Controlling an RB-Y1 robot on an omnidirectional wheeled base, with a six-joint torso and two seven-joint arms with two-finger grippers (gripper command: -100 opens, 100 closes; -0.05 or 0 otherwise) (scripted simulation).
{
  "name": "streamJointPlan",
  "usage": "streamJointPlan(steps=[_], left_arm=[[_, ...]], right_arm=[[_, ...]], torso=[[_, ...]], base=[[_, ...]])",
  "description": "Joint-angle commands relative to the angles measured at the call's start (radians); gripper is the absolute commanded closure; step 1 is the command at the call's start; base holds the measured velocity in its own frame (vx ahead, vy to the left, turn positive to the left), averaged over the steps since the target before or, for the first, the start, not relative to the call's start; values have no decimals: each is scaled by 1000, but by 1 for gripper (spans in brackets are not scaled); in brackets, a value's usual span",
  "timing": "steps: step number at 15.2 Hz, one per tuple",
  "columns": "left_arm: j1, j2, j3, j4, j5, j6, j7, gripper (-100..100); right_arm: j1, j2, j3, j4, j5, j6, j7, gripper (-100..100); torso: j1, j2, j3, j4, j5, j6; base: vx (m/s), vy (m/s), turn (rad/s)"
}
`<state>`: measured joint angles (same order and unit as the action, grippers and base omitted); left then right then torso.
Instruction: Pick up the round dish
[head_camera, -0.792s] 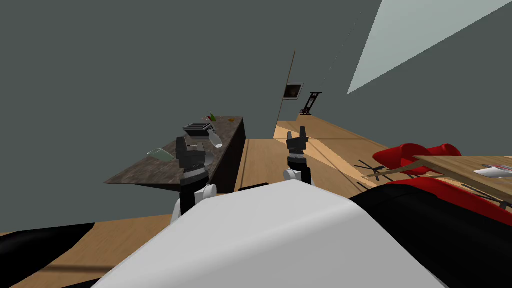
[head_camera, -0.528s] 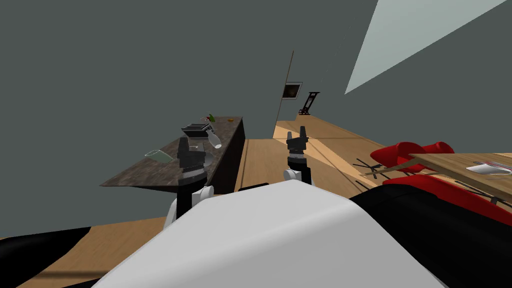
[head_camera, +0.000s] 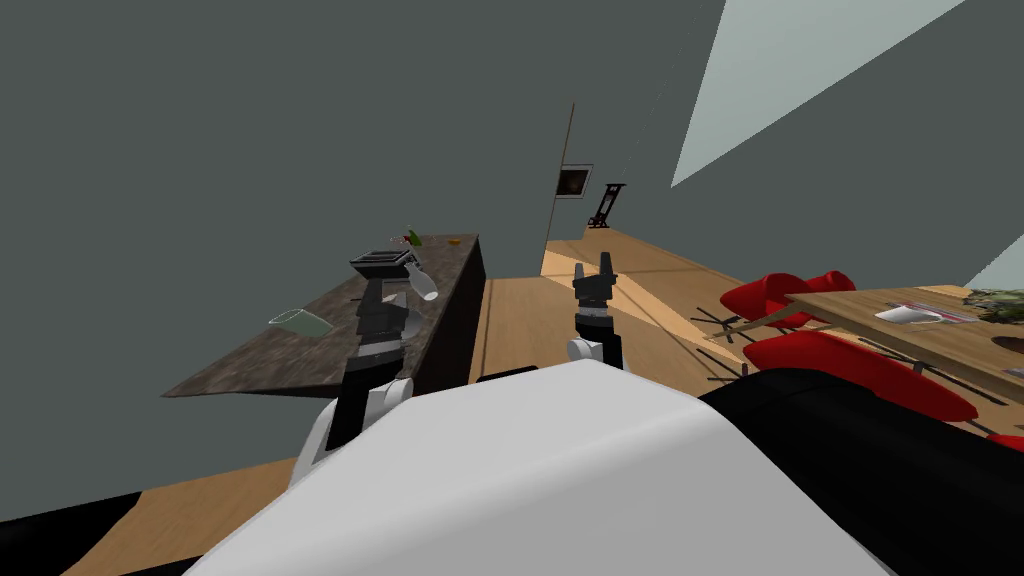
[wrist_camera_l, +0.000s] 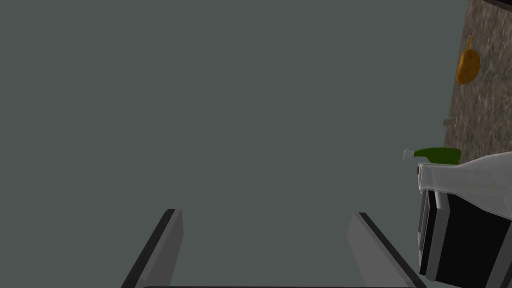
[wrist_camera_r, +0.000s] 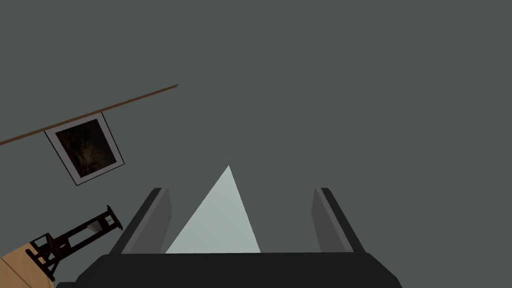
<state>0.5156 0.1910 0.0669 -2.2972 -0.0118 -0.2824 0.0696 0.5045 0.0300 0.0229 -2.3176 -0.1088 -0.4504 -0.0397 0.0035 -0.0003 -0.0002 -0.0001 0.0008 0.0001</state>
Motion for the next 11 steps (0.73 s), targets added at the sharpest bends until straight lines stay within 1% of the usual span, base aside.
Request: streamJointPlan(steps=[1, 2, 3, 4, 5, 6, 7, 8, 9, 10, 11], left_arm=[[0, 32, 24, 0, 22, 50, 9, -100], [0, 32, 24, 0, 22, 62, 9, -100], [3, 51, 39, 0, 38, 91, 15, -100], [3, 51, 39, 0, 38, 100, 15, -100], [6, 68, 56, 0, 55, 126, 21, -100], [6, 68, 56, 0, 55, 141, 21, -100], [10, 84, 74, 0, 72, 165, 27, -100], [10, 84, 74, 0, 72, 184, 27, -100], [13, 99, 92, 0, 91, 208, 33, -100], [13, 99, 92, 0, 91, 229, 33, -100], [17, 113, 111, 0, 110, 252, 40, -100]], right_arm=[[0, 0, 0, 0, 0, 0, 0, 0], [0, 0, 0, 0, 0, 0, 0, 0], [0, 0, 0, 0, 0, 0, 0, 0], [0, 0, 0, 0, 0, 0, 0, 0], [0, 0, 0, 0, 0, 0, 0, 0], [0, 0, 0, 0, 0, 0, 0, 0], [0, 0, 0, 0, 0, 0, 0, 0], [0, 0, 0, 0, 0, 0, 0, 0], [0, 0, 0, 0, 0, 0, 0, 0], [0, 0, 0, 0, 0, 0, 0, 0], [0, 0, 0, 0, 0, 0, 0, 0]], torso=[[0, 0, 0, 0, 0, 0], [0, 0, 0, 0, 0, 0], [0, 0, 0, 0, 0, 0], [0, 0, 0, 0, 0, 0], [0, 0, 0, 0, 0, 0], [0, 0, 0, 0, 0, 0], [0, 0, 0, 0, 0, 0], [0, 0, 0, 0, 0, 0], [0, 0, 0, 0, 0, 0], [0, 0, 0, 0, 0, 0], [0, 0, 0, 0, 0, 0]], base=[[5, 39, -112], [4, 36, -101], [4, 33, -129], [3, 33, -110], [8, 35, -145], [8, 36, -128], [5, 35, -151], [2, 38, -112], [1, 39, -157], [1, 36, -126], [5, 43, -156]])
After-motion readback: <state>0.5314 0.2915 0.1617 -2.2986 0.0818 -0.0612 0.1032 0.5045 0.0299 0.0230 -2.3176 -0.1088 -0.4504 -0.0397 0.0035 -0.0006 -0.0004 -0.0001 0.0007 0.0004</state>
